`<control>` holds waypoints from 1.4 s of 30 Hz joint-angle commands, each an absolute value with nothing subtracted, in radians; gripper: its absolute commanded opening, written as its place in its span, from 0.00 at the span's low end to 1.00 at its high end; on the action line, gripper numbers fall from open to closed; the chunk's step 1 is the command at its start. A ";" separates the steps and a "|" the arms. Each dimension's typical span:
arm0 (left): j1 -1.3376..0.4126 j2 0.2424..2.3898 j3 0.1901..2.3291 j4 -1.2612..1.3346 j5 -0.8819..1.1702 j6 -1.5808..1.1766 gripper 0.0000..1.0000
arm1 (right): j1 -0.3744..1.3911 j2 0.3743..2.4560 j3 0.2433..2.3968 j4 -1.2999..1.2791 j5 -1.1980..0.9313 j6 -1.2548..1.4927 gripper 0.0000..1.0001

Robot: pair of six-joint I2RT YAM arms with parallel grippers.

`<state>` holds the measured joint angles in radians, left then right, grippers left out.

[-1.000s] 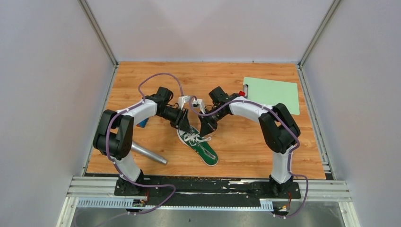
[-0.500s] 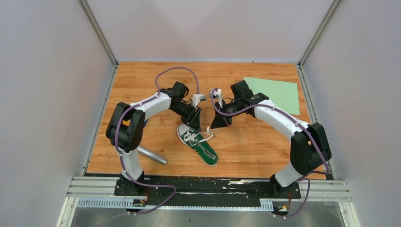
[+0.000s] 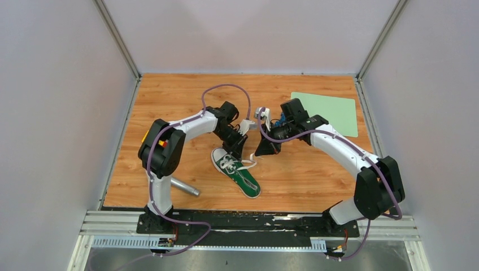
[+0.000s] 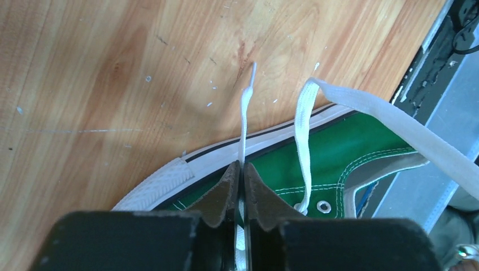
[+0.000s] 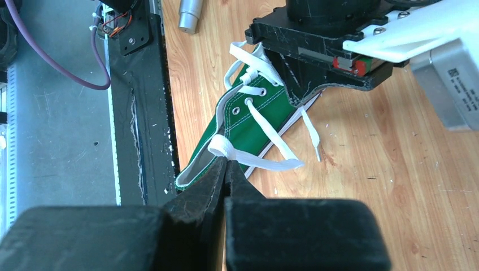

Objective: Tie the shoes
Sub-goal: Cross the shoelace with the shoelace.

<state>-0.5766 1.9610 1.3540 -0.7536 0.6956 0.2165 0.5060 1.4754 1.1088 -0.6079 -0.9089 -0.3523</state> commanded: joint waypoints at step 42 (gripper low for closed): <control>-0.427 1.821 1.220 -0.527 1.186 0.040 0.34 | 0.552 1.719 1.579 -0.528 -1.040 -0.095 0.00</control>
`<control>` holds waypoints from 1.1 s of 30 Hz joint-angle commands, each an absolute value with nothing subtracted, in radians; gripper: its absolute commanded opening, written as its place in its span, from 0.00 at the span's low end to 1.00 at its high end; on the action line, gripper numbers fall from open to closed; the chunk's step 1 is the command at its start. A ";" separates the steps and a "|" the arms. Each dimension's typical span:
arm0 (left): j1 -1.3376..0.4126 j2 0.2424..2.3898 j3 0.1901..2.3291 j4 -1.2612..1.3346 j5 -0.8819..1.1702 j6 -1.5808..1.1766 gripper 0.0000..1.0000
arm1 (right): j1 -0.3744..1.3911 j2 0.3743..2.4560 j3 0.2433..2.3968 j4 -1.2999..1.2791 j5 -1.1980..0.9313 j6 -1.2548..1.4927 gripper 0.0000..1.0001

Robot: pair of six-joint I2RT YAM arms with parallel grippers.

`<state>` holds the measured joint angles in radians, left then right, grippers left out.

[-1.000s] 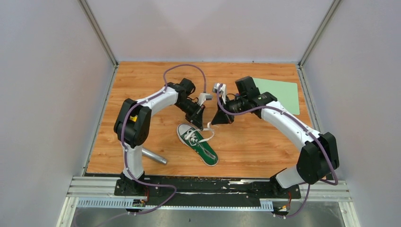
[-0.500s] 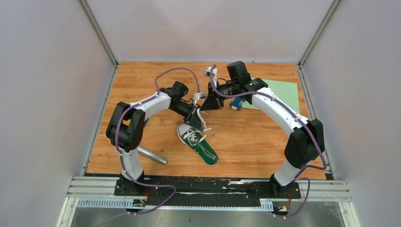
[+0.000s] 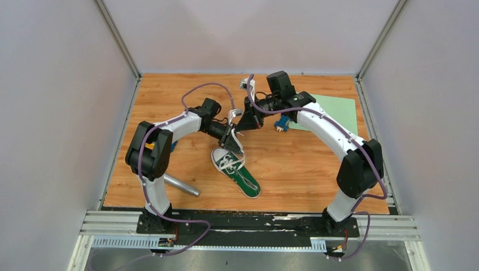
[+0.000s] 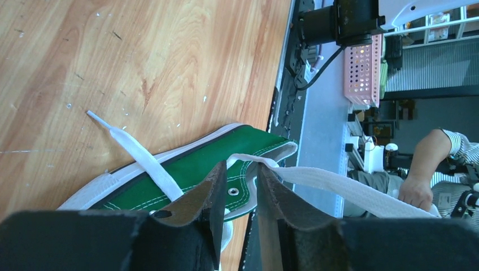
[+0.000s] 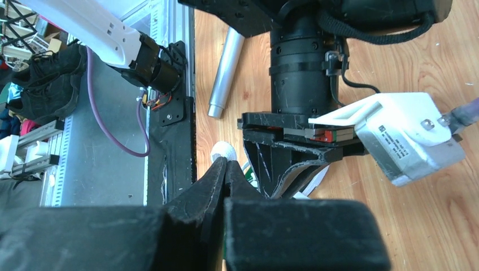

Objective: Tie the shoes
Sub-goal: Cross the shoelace with the shoelace.

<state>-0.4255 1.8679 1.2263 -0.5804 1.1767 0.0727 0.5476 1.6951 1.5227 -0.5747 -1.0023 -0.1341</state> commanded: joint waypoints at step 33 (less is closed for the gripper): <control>-0.314 1.437 0.918 -0.180 1.070 -0.175 0.71 | 0.580 1.854 1.661 -0.425 -1.019 0.104 0.00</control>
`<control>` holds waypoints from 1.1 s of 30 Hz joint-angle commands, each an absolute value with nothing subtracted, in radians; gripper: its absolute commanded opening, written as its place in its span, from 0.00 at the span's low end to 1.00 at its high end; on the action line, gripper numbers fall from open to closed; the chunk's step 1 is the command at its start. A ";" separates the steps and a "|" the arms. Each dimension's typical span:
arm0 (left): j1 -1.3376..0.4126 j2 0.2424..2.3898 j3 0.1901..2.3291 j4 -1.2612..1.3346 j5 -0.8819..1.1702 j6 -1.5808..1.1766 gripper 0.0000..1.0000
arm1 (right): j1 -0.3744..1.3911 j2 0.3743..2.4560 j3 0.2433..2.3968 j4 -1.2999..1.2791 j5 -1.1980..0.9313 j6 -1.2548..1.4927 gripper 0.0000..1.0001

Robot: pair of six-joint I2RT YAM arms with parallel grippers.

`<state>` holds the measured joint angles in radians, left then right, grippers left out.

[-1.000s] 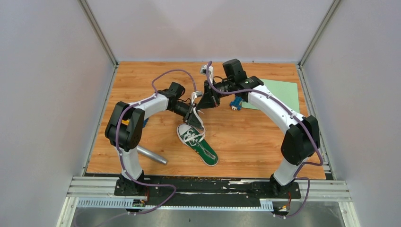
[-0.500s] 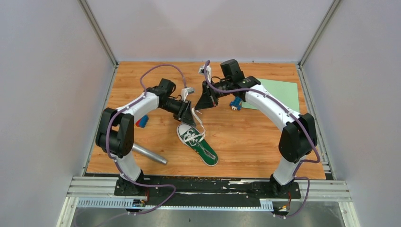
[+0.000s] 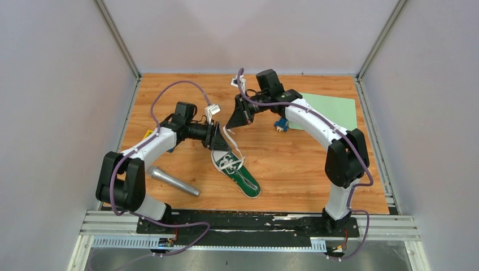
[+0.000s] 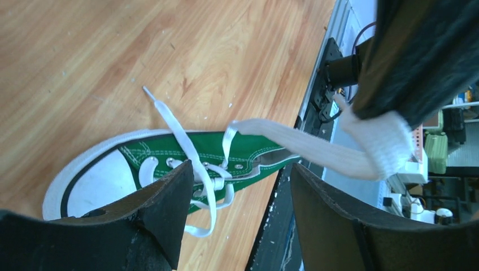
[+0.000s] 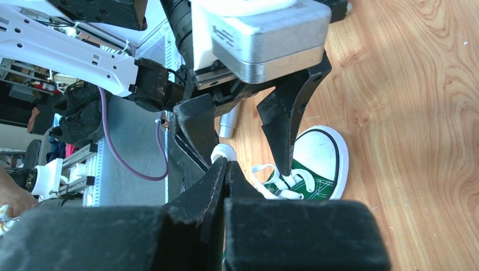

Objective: Tie the shoes
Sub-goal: Cross the shoelace with the shoelace.

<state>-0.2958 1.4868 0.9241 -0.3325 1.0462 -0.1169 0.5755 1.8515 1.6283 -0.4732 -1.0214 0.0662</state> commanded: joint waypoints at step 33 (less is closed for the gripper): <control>-0.342 1.607 0.975 -0.149 1.004 -0.116 0.00 | 0.473 1.631 1.291 -0.441 -0.865 -0.095 0.22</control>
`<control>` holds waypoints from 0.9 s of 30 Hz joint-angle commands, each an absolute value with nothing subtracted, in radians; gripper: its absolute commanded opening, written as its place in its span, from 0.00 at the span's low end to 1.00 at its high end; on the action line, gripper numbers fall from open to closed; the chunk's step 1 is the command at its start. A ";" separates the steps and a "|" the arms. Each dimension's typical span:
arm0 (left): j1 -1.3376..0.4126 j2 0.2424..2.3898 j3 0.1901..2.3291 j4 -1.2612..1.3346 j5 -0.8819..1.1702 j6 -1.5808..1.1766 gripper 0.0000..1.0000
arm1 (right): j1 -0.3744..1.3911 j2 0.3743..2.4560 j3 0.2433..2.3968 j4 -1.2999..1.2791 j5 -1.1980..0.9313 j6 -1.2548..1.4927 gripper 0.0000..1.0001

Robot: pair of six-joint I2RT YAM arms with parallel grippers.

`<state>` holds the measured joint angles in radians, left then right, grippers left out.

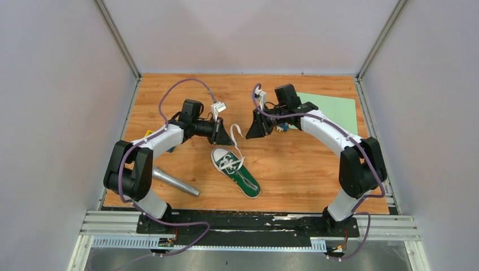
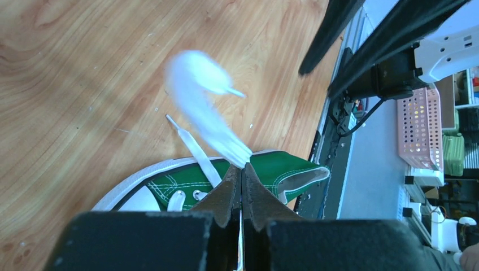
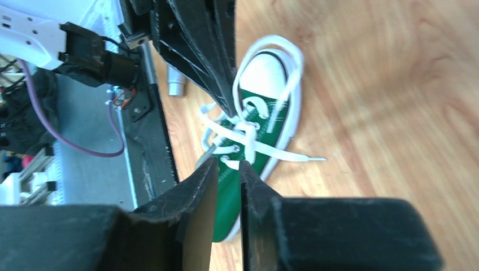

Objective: Tie the shoes
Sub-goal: Cross the shoelace with the shoelace.

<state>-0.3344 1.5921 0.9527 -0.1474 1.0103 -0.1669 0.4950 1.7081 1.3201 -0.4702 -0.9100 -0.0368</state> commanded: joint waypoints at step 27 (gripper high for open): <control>-0.342 1.631 0.886 -0.247 0.859 -0.133 0.00 | 0.671 1.900 1.262 -0.476 -0.654 -0.730 0.36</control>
<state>-0.3378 1.6444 0.9043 -0.2310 0.8845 -0.1474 0.6540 1.8679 1.2091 -0.4969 -0.6605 -0.6304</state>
